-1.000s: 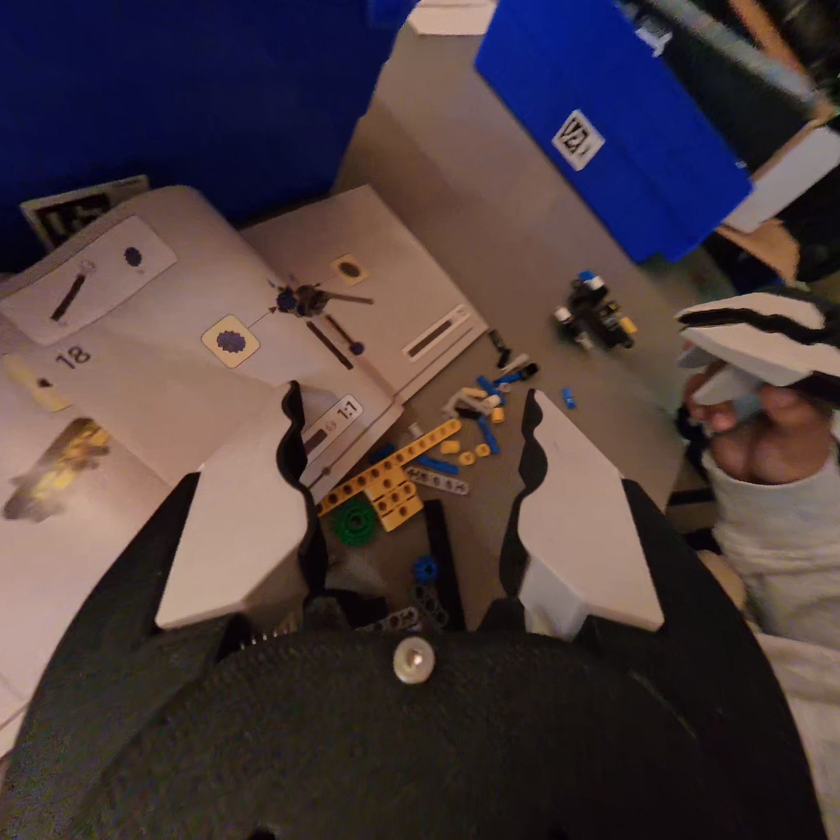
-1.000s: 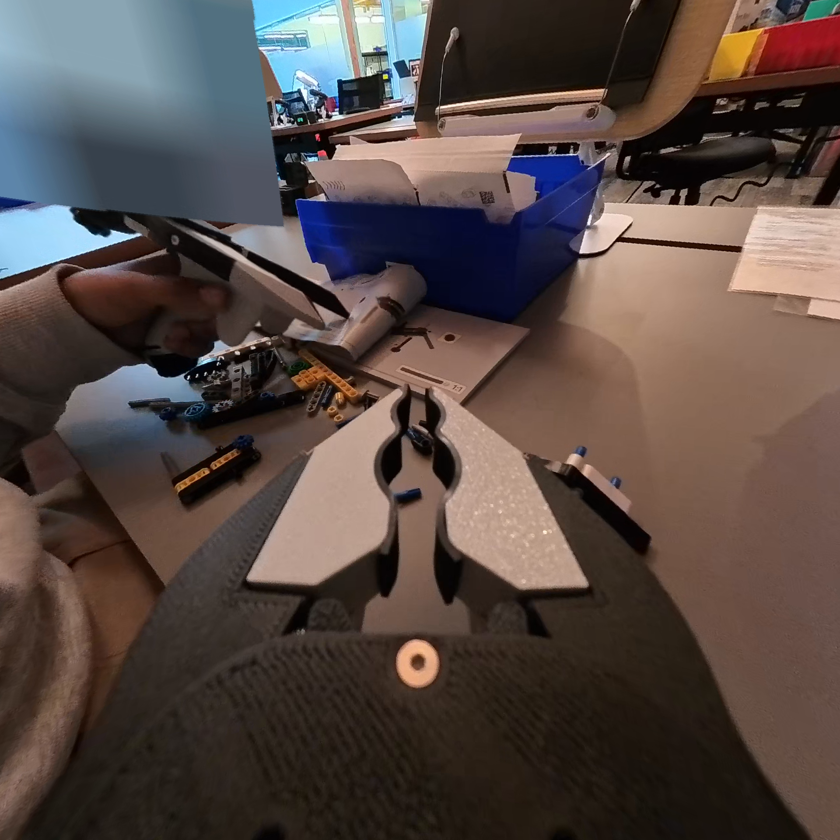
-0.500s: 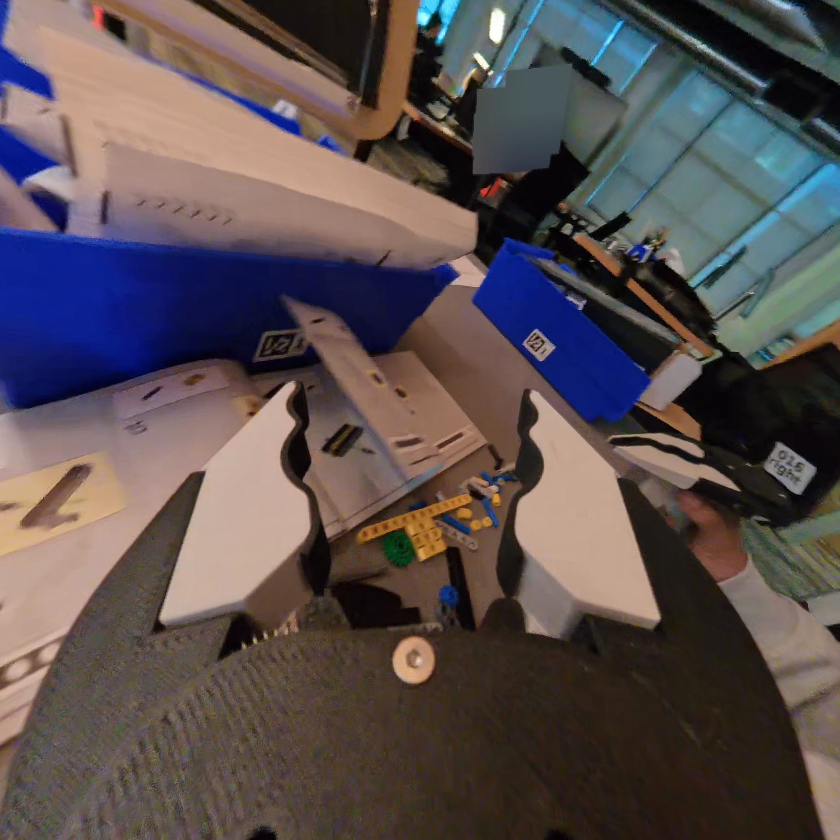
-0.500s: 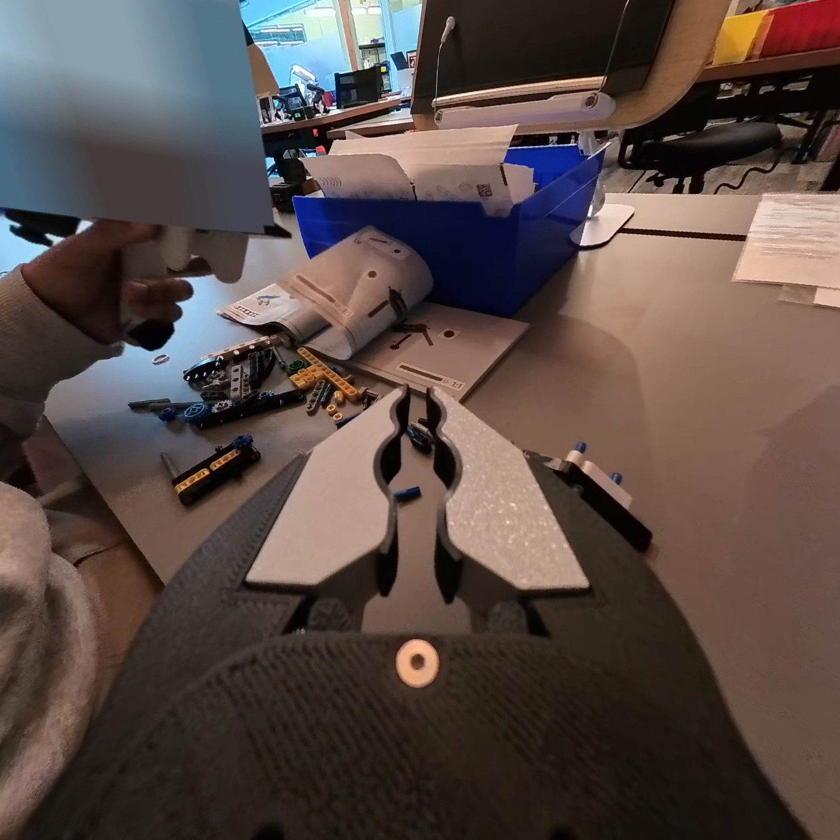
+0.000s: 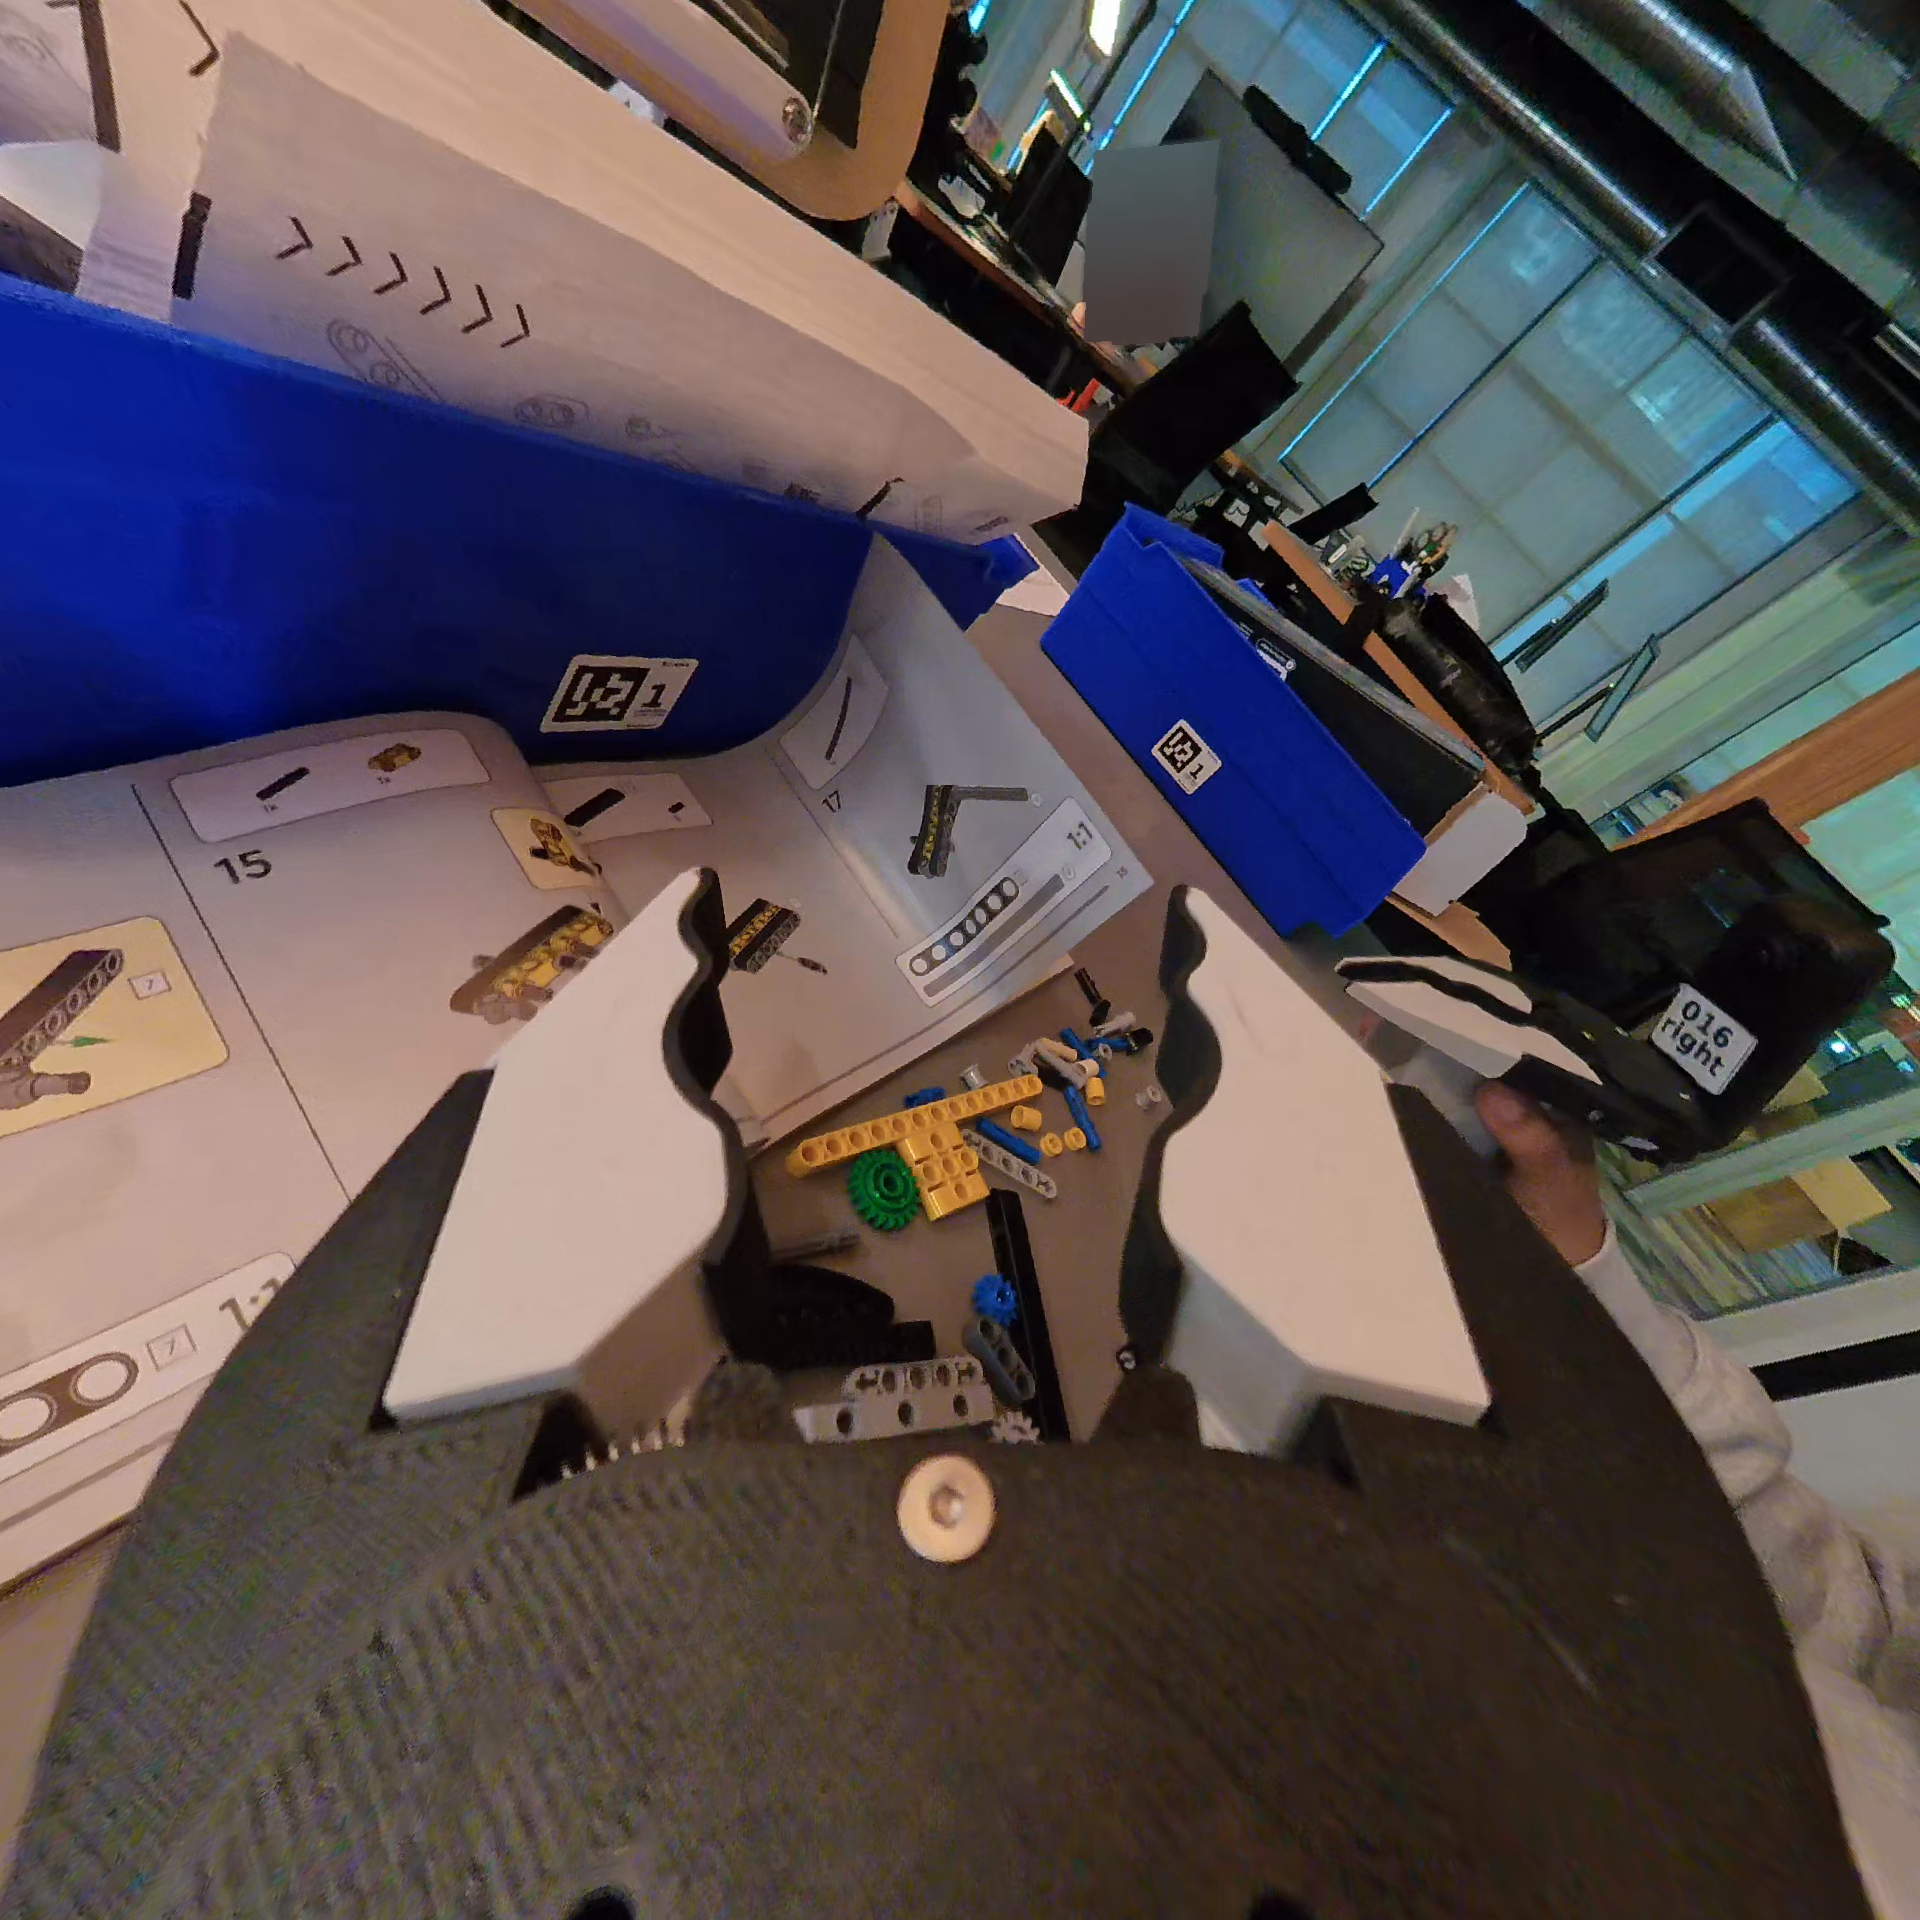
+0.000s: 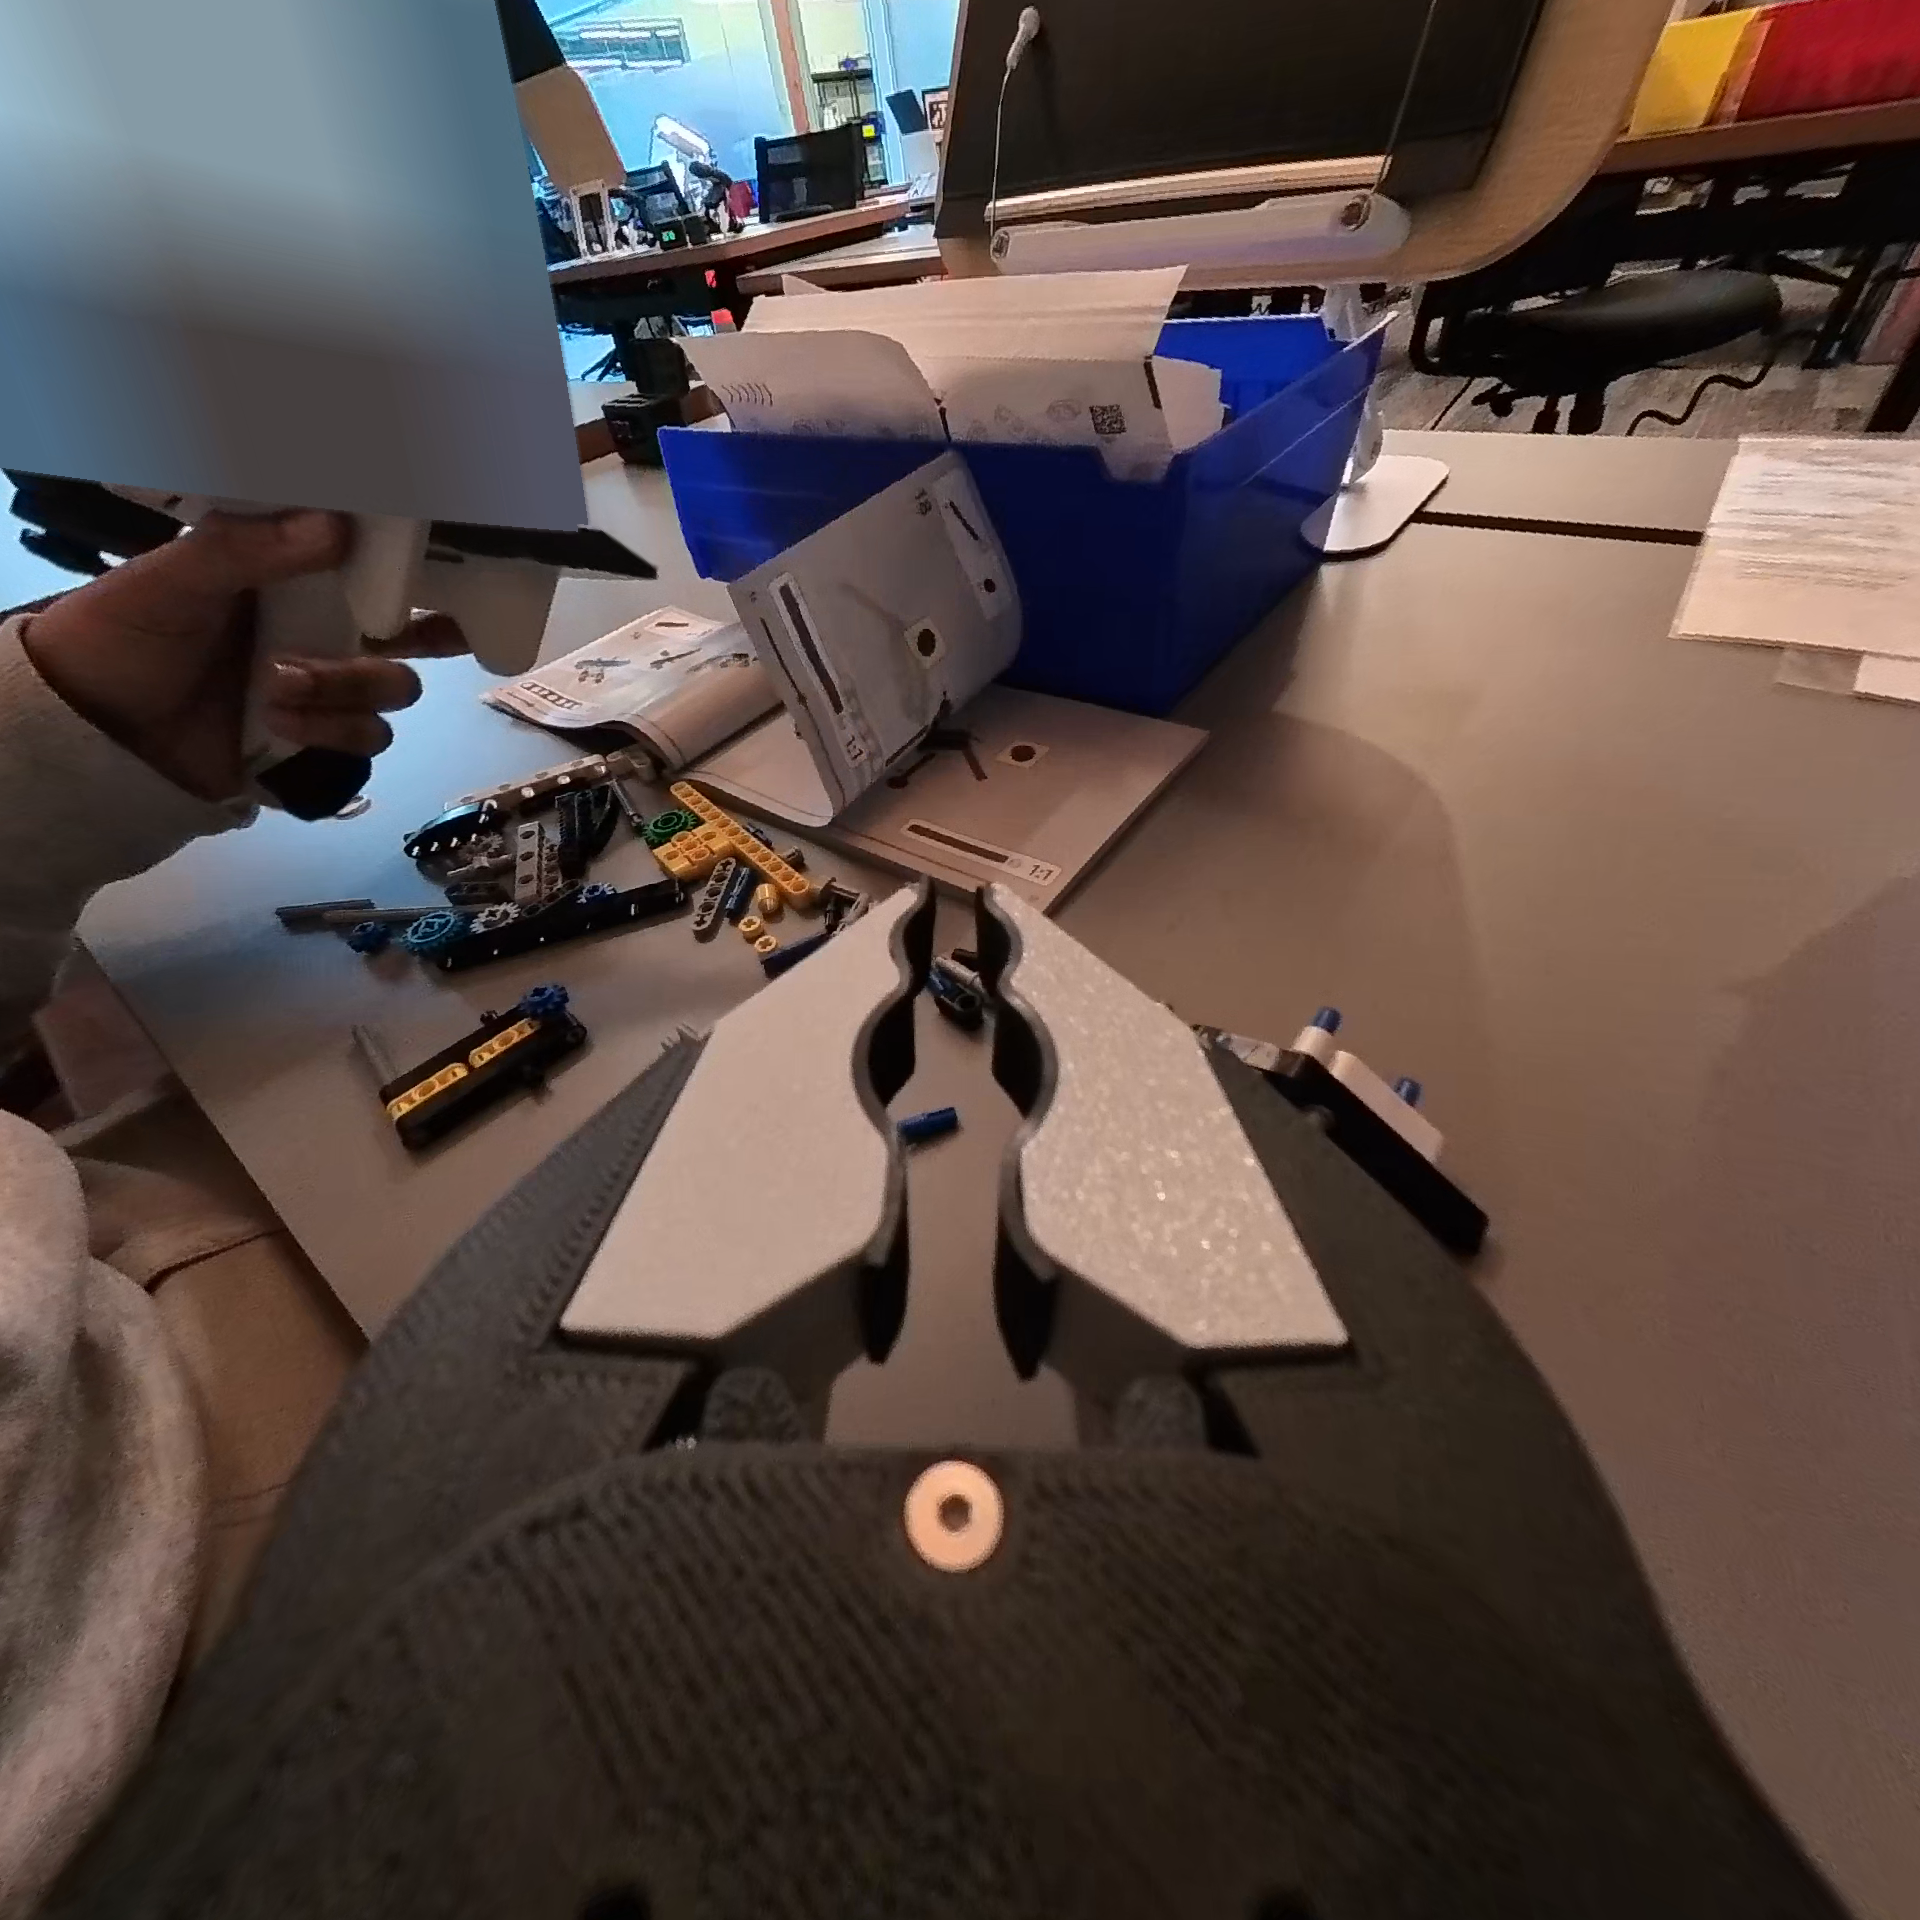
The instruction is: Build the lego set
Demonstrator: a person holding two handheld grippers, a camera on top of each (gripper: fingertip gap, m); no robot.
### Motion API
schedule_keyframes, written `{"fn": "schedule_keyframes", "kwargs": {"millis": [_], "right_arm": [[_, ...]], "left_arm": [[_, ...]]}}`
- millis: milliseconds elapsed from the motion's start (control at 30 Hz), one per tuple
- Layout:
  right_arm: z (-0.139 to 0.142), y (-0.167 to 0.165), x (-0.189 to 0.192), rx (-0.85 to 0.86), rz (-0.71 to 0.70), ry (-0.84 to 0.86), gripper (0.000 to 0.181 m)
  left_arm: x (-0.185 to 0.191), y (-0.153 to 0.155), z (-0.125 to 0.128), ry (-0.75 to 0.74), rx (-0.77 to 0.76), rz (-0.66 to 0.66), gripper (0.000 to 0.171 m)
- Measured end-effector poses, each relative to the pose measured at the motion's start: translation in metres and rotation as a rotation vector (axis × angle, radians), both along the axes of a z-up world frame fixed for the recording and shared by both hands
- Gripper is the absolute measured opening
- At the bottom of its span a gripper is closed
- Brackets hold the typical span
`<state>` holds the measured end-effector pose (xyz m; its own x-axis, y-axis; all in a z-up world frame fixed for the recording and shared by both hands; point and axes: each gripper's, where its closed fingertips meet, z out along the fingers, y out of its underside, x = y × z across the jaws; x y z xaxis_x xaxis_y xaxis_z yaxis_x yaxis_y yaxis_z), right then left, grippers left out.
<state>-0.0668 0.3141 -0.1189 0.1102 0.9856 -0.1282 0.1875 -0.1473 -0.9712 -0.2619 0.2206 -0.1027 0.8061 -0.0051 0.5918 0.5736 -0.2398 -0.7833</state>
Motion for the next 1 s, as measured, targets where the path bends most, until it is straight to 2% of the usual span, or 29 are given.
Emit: {"fn": "schedule_keyframes", "kwargs": {"millis": [233, 333, 500, 633, 867, 1000], "right_arm": [[-0.002, -0.001, -0.002, 0.011, 0.0, -0.019, 0.005], [-0.004, -0.002, -0.003, 0.015, 0.003, -0.032, 0.006], [-0.003, -0.002, -0.002, 0.042, -0.007, -0.027, 0.005], [-0.003, -0.003, -0.002, 0.036, -0.002, -0.03, 0.006], [-0.007, -0.003, -0.004, 0.038, 0.002, -0.052, 0.006], [-0.006, -0.003, -0.004, 0.047, -0.003, -0.05, 0.006]], "left_arm": [[0.013, 0.005, -0.003, -0.023, 0.001, -0.04, 0.078], [0.042, 0.022, 0.001, -0.051, 0.001, -0.146, 0.08], [0.075, 0.034, -0.008, 0.025, -0.048, -0.241, 0.083], [0.065, 0.026, -0.01, 0.044, -0.041, -0.19, 0.082], [0.039, 0.017, -0.004, -0.051, -0.002, -0.106, 0.081], [0.039, 0.017, -0.007, -0.001, -0.029, -0.103, 0.081]]}}
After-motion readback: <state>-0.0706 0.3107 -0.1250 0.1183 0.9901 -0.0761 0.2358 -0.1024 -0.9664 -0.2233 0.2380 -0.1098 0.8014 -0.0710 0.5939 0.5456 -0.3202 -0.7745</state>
